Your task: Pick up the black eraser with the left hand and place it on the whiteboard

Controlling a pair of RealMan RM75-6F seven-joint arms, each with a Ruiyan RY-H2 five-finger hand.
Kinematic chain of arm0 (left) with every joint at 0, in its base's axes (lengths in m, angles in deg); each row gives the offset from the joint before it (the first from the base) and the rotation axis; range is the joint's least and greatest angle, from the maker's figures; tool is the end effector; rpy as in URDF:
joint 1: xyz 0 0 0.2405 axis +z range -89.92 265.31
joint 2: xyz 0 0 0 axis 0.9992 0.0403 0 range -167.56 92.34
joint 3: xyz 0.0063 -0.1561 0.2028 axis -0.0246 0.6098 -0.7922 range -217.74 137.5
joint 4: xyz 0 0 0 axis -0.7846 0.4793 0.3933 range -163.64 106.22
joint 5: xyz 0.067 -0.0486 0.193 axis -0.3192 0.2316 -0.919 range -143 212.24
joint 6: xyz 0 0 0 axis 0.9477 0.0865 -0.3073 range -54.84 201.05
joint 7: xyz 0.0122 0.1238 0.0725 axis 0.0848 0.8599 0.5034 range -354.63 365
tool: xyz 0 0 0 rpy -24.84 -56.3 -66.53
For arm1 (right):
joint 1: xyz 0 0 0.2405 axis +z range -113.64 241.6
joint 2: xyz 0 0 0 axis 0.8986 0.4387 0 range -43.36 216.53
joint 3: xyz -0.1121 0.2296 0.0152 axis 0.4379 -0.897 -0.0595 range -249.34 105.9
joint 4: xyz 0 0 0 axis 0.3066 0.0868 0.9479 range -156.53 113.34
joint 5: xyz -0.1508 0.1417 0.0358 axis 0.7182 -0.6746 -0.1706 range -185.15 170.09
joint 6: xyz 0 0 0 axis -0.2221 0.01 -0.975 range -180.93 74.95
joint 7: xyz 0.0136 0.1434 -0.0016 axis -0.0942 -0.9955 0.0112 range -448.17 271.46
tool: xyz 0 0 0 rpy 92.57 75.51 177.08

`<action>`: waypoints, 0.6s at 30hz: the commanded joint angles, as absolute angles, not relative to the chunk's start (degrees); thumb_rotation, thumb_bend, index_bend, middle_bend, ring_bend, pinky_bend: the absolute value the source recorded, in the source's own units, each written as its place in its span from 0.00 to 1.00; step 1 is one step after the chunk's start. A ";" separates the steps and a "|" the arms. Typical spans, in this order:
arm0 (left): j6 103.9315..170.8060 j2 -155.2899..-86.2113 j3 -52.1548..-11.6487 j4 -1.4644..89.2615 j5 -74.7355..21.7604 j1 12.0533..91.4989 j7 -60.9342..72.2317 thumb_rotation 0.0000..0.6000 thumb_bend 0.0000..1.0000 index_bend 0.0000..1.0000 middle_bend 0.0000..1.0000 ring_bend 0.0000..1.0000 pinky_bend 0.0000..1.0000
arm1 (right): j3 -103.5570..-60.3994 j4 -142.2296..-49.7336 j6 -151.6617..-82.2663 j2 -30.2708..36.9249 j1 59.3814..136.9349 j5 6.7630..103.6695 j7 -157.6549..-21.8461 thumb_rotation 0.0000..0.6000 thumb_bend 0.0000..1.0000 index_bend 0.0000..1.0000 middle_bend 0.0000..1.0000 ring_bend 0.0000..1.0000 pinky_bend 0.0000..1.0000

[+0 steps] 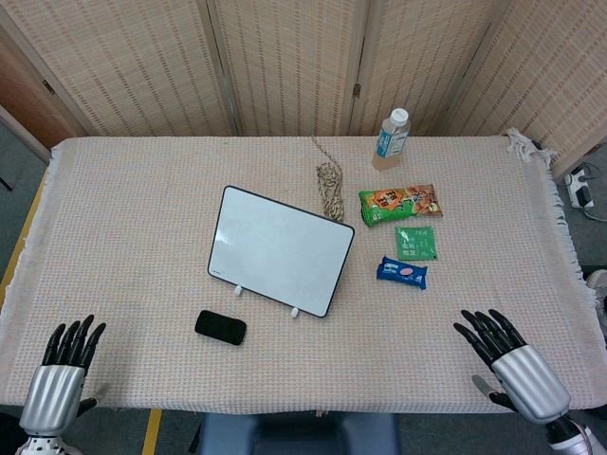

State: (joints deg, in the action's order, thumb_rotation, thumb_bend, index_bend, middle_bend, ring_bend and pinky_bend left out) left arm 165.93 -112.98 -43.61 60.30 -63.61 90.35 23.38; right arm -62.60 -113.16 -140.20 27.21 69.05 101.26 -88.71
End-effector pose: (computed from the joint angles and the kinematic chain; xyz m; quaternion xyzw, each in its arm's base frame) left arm -0.2903 0.1163 0.0962 -0.6519 -0.3157 -0.3550 0.5911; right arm -0.2848 -0.1260 0.1424 0.7440 -0.3319 0.3742 0.4430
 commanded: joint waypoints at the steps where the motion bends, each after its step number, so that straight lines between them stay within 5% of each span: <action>1: 165.62 -112.98 -43.76 60.29 -63.88 90.12 22.99 1.00 0.20 0.00 0.02 0.00 0.04 | -62.55 -113.22 -139.63 27.33 69.26 101.06 -88.81 1.00 0.36 0.00 0.00 0.00 0.00; 5: 164.48 -112.97 -44.15 59.84 -65.77 88.71 21.70 1.00 0.19 0.01 0.06 0.00 0.06 | -62.73 -113.33 -139.82 27.13 69.06 100.86 -88.23 1.00 0.36 0.00 0.00 0.00 0.00; 8: 161.50 -112.05 -44.92 59.71 -67.94 86.25 20.47 1.00 0.16 0.08 0.21 0.09 0.16 | -62.66 -113.49 -139.61 26.87 68.92 100.87 -87.57 1.00 0.36 0.00 0.00 0.00 0.00; 10: 159.69 -111.39 -44.66 60.39 -69.06 84.30 20.03 1.00 0.16 0.12 0.39 0.26 0.36 | -62.63 -113.68 -138.91 26.67 69.09 100.76 -87.13 1.00 0.36 0.00 0.00 0.00 0.00; 14: 157.51 -111.65 -43.55 61.36 -71.52 80.59 18.70 1.00 0.16 0.30 0.96 0.86 0.92 | -62.75 -114.18 -136.52 26.47 69.82 99.72 -86.14 1.00 0.36 0.00 0.00 0.00 0.00; 16: 155.24 -111.65 -43.36 62.84 -70.64 79.39 18.53 1.00 0.16 0.37 1.00 0.99 1.00 | -62.66 -114.53 -135.12 26.56 70.32 99.33 -85.91 1.00 0.36 0.00 0.00 0.00 0.00; 18: 149.46 -109.88 -43.47 68.01 -67.74 77.04 17.39 1.00 0.16 0.38 1.00 1.00 1.00 | -62.63 -114.88 -133.64 26.65 70.95 98.90 -85.77 1.00 0.36 0.00 0.00 0.00 0.00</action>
State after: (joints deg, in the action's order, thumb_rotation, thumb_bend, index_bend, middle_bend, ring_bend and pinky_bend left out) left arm 154.82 -111.32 -43.72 63.25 -70.71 79.74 18.67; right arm -62.66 -114.54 -134.47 26.60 70.44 99.33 -86.02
